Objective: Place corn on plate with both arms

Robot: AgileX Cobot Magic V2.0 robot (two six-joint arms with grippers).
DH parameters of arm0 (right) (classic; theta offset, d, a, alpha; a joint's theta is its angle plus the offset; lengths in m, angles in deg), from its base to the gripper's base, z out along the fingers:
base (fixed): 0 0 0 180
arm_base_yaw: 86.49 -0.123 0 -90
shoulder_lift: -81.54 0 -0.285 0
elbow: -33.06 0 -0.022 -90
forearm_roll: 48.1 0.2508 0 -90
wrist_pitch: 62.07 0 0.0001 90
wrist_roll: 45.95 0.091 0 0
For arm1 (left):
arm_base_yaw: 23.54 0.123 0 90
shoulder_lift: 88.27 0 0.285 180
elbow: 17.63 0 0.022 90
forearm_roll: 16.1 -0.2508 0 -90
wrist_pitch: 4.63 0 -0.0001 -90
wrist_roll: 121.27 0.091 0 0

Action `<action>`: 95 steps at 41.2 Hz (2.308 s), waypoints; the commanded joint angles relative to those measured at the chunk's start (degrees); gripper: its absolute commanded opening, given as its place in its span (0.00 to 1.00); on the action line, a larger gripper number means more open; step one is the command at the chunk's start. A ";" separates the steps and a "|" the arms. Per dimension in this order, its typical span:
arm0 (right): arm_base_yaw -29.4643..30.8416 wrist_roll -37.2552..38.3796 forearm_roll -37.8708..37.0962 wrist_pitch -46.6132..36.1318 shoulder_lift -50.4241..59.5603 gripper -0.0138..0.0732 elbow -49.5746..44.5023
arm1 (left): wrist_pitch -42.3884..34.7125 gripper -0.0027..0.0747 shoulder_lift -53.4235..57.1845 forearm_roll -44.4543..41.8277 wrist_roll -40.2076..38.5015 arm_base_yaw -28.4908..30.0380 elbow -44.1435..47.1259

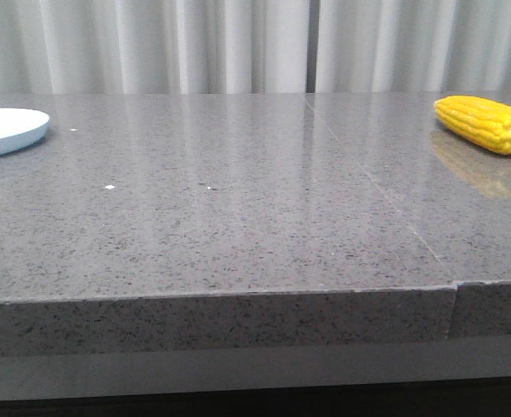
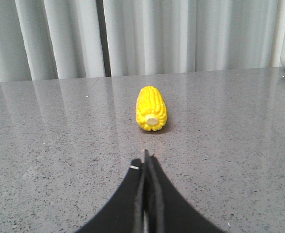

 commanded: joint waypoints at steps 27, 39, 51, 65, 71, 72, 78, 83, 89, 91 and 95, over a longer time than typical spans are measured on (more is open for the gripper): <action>0.22 -0.28 -0.02 11.03 -1.15 0.02 19.98 | 2.47 0.01 -1.19 1.44 -0.56 -0.48 -19.06; 0.22 -0.28 -0.02 21.22 -14.74 0.02 36.81 | 23.87 0.01 -15.56 1.44 -0.56 -0.48 -43.23; 0.22 -0.28 -0.02 30.28 -27.73 0.02 44.75 | 30.91 0.01 -27.18 1.44 -0.56 -0.48 -49.32; 0.22 -0.28 -0.38 30.70 -34.86 0.02 44.75 | 31.96 0.01 -33.01 2.09 -0.56 -0.48 -46.89; 0.17 -1.79 -1.01 31.10 -35.78 0.20 44.75 | 32.07 0.05 -34.45 2.09 -0.56 -0.48 -46.75; 0.17 -1.79 -1.01 31.26 -35.86 0.25 44.75 | 32.07 0.09 -34.73 2.09 -0.56 -0.48 -46.75; 0.17 -1.79 -1.01 31.33 -35.86 0.64 44.75 | 31.95 0.50 -35.64 2.09 -0.56 -0.48 -46.75; 0.17 -1.79 -1.01 31.56 -35.86 0.73 44.75 | 31.99 0.70 -35.70 1.99 -0.56 -0.48 -46.75; 0.17 -1.79 -1.01 31.56 -35.86 0.72 44.75 | 33.72 0.70 -36.44 1.99 -0.56 -0.48 -46.93; 0.17 -1.79 -1.01 31.56 -35.86 0.72 44.75 | 35.78 0.70 -37.69 1.54 -0.56 -0.48 -47.72; 0.17 -1.79 -1.01 31.56 -35.86 0.72 44.75 | 42.41 0.70 -41.79 -0.43 -0.56 -0.48 -50.55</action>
